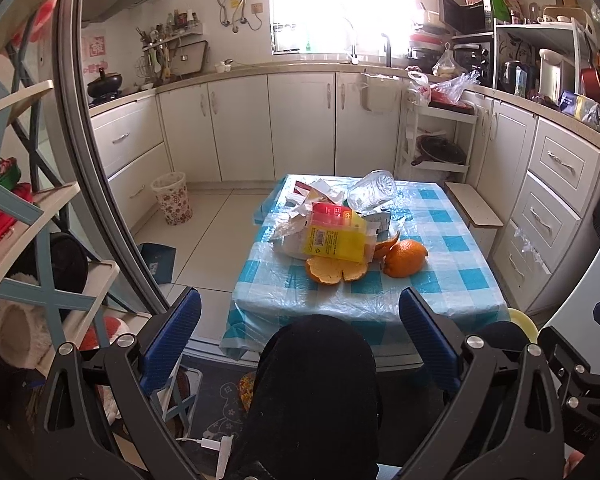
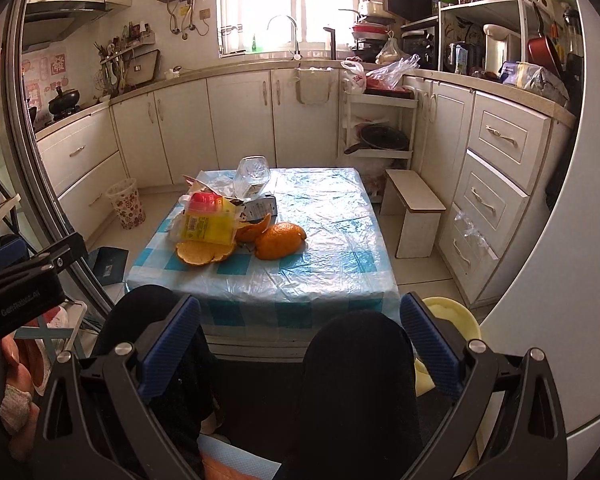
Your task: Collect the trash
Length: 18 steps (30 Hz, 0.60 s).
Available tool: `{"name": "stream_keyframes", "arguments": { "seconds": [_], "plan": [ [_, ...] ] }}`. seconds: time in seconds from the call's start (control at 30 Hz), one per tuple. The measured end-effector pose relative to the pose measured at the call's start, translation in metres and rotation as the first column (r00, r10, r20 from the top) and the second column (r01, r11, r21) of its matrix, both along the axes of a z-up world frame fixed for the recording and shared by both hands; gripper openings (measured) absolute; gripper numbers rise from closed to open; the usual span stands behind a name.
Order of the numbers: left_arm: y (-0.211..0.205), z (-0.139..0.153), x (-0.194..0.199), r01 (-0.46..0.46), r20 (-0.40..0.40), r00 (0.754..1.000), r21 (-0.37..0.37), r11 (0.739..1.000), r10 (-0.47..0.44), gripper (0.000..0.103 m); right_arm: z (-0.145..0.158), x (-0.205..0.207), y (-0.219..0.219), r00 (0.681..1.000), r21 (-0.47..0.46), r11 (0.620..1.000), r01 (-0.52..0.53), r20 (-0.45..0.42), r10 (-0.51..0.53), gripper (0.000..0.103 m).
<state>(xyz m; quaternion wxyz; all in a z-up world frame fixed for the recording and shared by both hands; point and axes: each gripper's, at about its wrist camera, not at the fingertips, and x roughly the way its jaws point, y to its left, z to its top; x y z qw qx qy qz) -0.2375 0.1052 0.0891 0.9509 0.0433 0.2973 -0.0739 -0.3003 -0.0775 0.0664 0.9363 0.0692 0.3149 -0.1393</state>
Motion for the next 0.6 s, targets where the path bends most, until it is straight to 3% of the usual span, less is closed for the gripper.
{"name": "stream_keyframes", "arguments": {
  "seconds": [0.6],
  "plan": [
    [-0.014,0.009,-0.013,0.026,0.027,0.999,0.029,0.999,-0.027,0.095,0.012,-0.019,-0.009,0.999,0.027,0.999,0.024,0.022,-0.024,0.096]
  ]
}}
